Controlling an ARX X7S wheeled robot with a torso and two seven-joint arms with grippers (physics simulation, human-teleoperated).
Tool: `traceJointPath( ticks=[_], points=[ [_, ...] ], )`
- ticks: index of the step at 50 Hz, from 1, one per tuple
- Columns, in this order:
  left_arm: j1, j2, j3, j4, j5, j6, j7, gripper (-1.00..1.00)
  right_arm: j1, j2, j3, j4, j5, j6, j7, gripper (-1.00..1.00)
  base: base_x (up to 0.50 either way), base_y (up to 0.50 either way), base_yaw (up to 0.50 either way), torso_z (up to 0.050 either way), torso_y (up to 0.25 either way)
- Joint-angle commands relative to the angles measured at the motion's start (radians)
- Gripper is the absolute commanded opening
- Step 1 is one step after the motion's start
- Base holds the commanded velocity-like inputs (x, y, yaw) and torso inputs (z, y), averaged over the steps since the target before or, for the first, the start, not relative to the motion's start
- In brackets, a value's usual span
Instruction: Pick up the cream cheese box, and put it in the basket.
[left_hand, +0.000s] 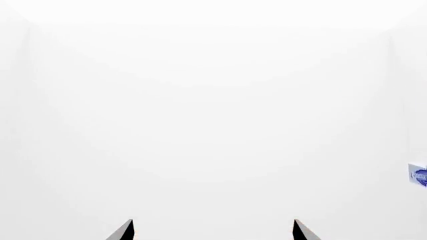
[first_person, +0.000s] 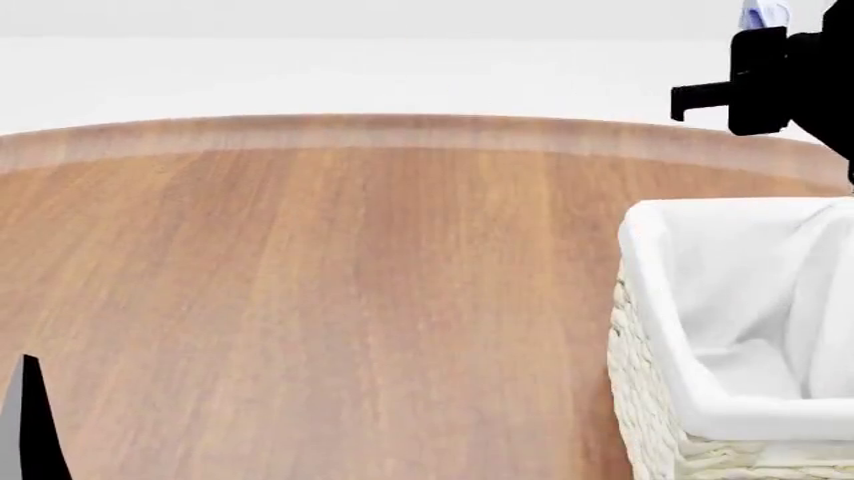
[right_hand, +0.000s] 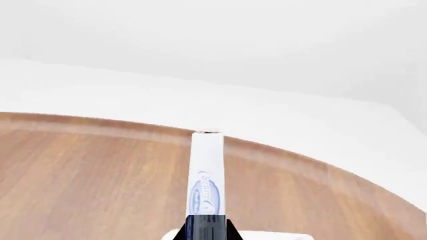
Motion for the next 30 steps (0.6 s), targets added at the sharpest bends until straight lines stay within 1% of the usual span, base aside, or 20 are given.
traceJointPath(
  ticks=[1, 9, 18, 19, 28, 30],
  points=[
    [-0.007, -0.002, 0.005, 0.000, -0.001, -0.007, -0.004, 1.00, 0.068, 0.001, 0.019, 0.111, 0.020, 0.120, -0.041, -1.00, 0.00, 0.00, 0.00, 0.000, 0.000],
    [-0.012, -0.004, 0.010, 0.007, 0.000, -0.013, -0.006, 1.00, 0.024, 0.037, 0.038, 0.090, 0.055, 0.179, -0.039, -1.00, 0.00, 0.00, 0.00, 0.000, 0.000],
    [-0.018, -0.004, 0.015, 0.003, -0.001, -0.016, -0.008, 1.00, 0.020, 0.043, -0.012, 0.100, 0.052, 0.271, -0.058, -1.00, 0.00, 0.00, 0.00, 0.000, 0.001],
    [-0.019, -0.005, 0.011, 0.002, -0.005, -0.016, -0.009, 1.00, 0.016, 0.046, -0.034, 0.093, 0.049, 0.292, -0.071, -1.00, 0.00, 0.00, 0.00, 0.000, 0.000],
    [-0.016, -0.008, 0.012, -0.002, -0.005, -0.008, -0.011, 1.00, -0.022, 0.073, -0.059, 0.038, 0.059, 0.334, -0.079, -1.00, 0.00, 0.00, 0.00, 0.000, 0.000],
    [-0.014, -0.008, 0.014, -0.004, -0.003, -0.006, -0.011, 1.00, -0.024, 0.075, -0.078, 0.042, 0.054, 0.331, -0.100, -1.00, 0.00, 0.00, 0.00, 0.000, 0.005]
  ],
)
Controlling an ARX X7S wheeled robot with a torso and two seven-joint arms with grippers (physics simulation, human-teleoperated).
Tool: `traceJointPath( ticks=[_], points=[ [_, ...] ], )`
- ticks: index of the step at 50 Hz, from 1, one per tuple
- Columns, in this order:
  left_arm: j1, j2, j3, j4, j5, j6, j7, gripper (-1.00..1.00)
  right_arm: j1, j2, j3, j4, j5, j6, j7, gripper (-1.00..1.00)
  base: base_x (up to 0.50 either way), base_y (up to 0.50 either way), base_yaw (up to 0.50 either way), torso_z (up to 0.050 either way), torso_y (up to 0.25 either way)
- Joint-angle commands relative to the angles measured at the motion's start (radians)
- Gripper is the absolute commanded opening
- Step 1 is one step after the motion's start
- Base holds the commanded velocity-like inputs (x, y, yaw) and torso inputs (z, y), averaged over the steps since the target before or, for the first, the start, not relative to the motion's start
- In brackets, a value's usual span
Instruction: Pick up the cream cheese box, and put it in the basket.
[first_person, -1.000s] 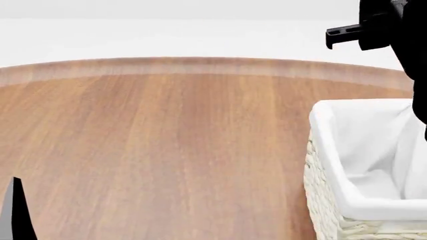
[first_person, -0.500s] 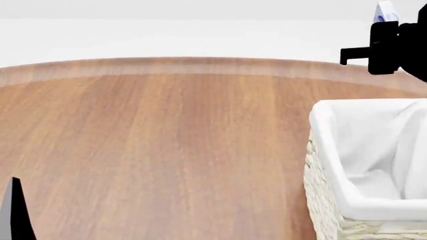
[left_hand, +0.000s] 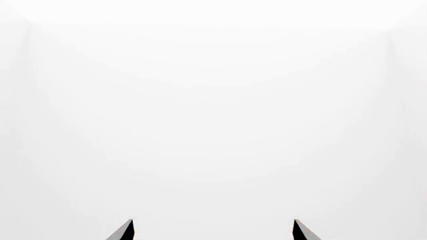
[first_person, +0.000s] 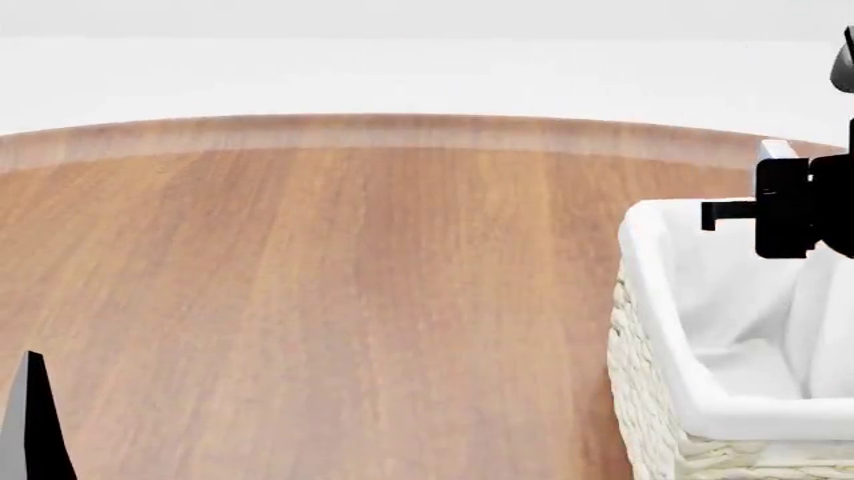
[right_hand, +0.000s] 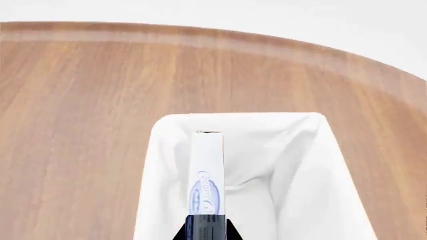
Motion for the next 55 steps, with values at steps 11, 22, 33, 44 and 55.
traceJointPath(
  ticks=[11, 22, 33, 44, 55],
  points=[
    [0.005, -0.006, 0.008, -0.008, 0.005, 0.012, -0.003, 1.00, -0.051, 0.076, -0.057, -0.125, 0.030, 0.078, -0.085, -1.00, 0.00, 0.00, 0.00, 0.000, 0.000],
    [0.004, -0.008, 0.015, -0.012, 0.008, 0.015, -0.004, 1.00, -0.085, 0.095, -0.041, -0.135, 0.045, 0.052, -0.091, -1.00, 0.00, 0.00, 0.00, 0.000, 0.001],
    [0.004, -0.009, 0.020, -0.010, 0.011, 0.014, -0.008, 1.00, -0.111, 0.073, -0.042, -0.064, 0.035, 0.000, -0.106, -1.00, 0.00, 0.00, 0.00, 0.000, 0.000],
    [0.003, -0.011, 0.026, -0.014, 0.012, 0.017, -0.009, 1.00, -0.129, 0.071, -0.032, -0.038, 0.038, -0.021, -0.104, -1.00, 0.00, 0.00, 0.00, 0.000, 0.001],
    [0.001, -0.013, 0.031, -0.013, 0.012, 0.016, -0.011, 1.00, -0.147, 0.080, -0.031, -0.032, 0.039, -0.020, -0.098, -1.00, 0.00, 0.00, 0.00, 0.001, 0.000]
  ],
)
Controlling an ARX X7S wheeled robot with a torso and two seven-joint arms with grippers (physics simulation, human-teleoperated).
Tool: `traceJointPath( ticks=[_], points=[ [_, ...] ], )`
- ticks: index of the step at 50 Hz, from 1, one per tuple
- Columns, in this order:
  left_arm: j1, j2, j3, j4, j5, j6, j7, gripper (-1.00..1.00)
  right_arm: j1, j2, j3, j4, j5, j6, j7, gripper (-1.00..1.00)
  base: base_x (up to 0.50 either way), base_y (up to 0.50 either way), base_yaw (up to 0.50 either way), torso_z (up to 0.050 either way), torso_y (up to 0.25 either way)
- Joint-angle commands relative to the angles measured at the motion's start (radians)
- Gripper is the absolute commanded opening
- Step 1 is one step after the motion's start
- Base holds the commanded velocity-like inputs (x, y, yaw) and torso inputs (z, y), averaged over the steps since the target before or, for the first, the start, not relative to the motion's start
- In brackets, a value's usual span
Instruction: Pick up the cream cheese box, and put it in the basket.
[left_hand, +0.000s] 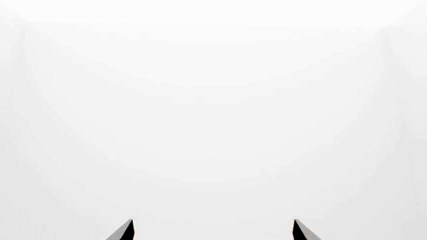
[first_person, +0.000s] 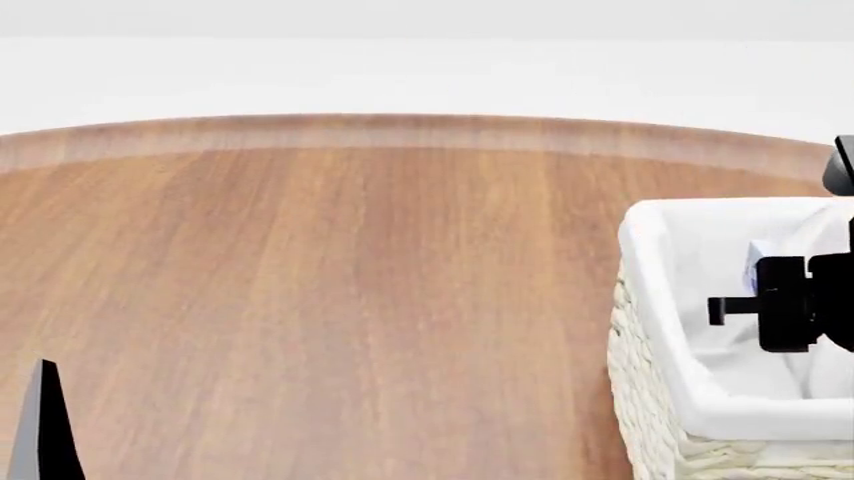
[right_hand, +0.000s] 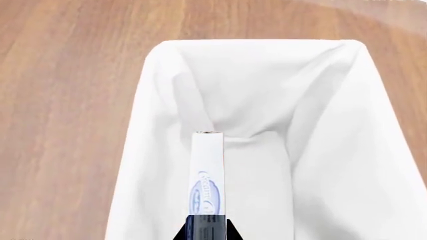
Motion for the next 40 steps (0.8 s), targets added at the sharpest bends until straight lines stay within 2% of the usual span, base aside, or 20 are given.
traceJointPath(
  ticks=[1, 14, 15, 40],
  points=[
    [-0.001, -0.002, 0.004, 0.000, 0.000, 0.000, -0.003, 1.00, -0.007, 0.008, 0.011, 0.000, -0.001, -0.004, 0.002, -1.00, 0.00, 0.00, 0.00, 0.000, 0.000],
    [-0.004, -0.005, 0.005, -0.002, -0.002, 0.001, -0.005, 1.00, -0.013, 0.006, -0.010, 0.014, -0.018, -0.032, -0.011, -1.00, 0.00, 0.00, 0.00, 0.000, 0.001],
    [-0.003, -0.005, 0.005, -0.003, -0.002, 0.002, -0.005, 1.00, -0.015, 0.007, -0.012, 0.010, -0.017, -0.028, -0.011, 1.00, 0.00, 0.00, 0.00, 0.000, 0.000],
    [-0.004, -0.010, 0.012, -0.003, -0.002, 0.005, -0.012, 1.00, 0.001, 0.004, -0.012, -0.014, -0.022, -0.031, 0.005, 1.00, 0.00, 0.00, 0.00, 0.000, 0.000]
  ],
)
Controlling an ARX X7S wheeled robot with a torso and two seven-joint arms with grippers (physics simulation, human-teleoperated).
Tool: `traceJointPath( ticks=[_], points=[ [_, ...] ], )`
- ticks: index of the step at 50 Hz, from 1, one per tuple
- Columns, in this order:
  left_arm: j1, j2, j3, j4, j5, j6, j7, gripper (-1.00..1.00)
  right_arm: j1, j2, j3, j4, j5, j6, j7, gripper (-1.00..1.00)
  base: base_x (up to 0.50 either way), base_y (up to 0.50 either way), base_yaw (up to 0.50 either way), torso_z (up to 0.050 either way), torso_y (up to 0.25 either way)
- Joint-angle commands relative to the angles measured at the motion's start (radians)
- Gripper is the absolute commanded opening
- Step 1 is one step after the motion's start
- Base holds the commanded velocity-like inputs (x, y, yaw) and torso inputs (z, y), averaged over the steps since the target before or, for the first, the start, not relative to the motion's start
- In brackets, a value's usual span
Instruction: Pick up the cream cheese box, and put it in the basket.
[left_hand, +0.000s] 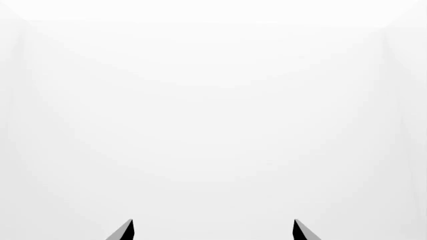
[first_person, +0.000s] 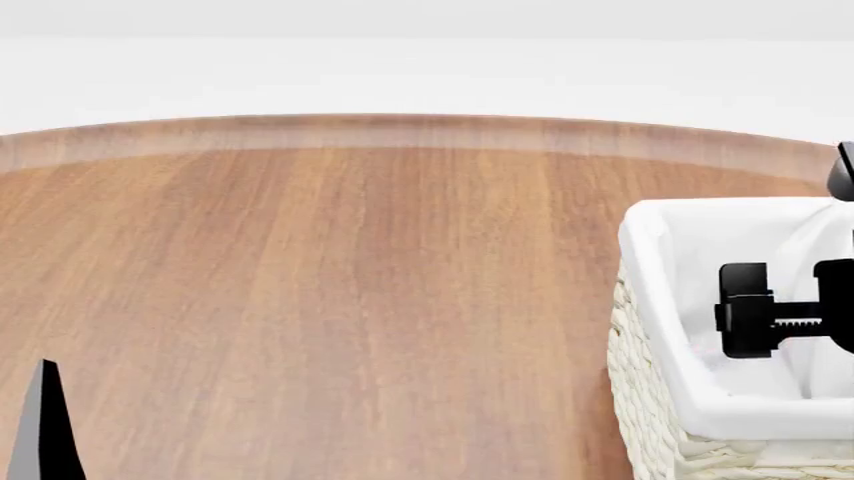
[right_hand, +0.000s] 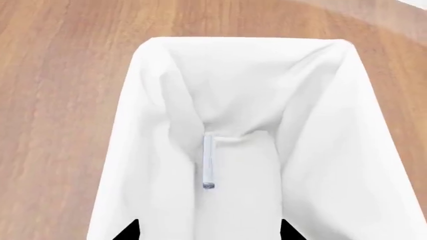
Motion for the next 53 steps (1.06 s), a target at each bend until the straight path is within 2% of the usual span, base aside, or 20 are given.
traceJointPath(
  ticks=[1, 19, 29, 35, 47, 53],
  points=[
    [0.000, -0.001, 0.005, 0.000, 0.002, 0.001, -0.002, 1.00, 0.018, -0.002, 0.002, -0.016, -0.004, -0.010, 0.005, 1.00, 0.00, 0.00, 0.00, 0.000, 0.000],
    [0.004, -0.006, 0.003, -0.003, -0.003, 0.011, -0.007, 1.00, 0.159, -0.074, -0.036, -0.035, -0.092, -0.097, 0.052, 1.00, 0.00, 0.00, 0.00, 0.000, 0.000],
    [0.000, -0.008, 0.002, -0.002, -0.003, 0.007, -0.011, 1.00, 0.132, -0.069, 0.074, -0.242, -0.065, -0.177, 0.196, 1.00, 0.00, 0.00, 0.00, 0.000, 0.000],
    [-0.002, -0.009, 0.001, -0.001, -0.002, 0.005, -0.016, 1.00, 0.000, -0.039, 0.182, -0.525, 0.014, -0.175, 0.341, 1.00, 0.00, 0.00, 0.00, 0.000, 0.000],
    [0.001, -0.008, 0.007, -0.002, 0.003, 0.010, -0.020, 1.00, -0.263, -0.039, 0.365, -0.909, 0.126, -0.244, 0.578, 1.00, 0.00, 0.00, 0.00, 0.000, 0.000],
    [0.002, -0.008, 0.011, 0.000, 0.004, 0.011, -0.021, 1.00, -0.397, -0.033, 0.405, -1.126, 0.137, -0.267, 0.703, 1.00, 0.00, 0.00, 0.00, 0.000, 0.000]
  ],
)
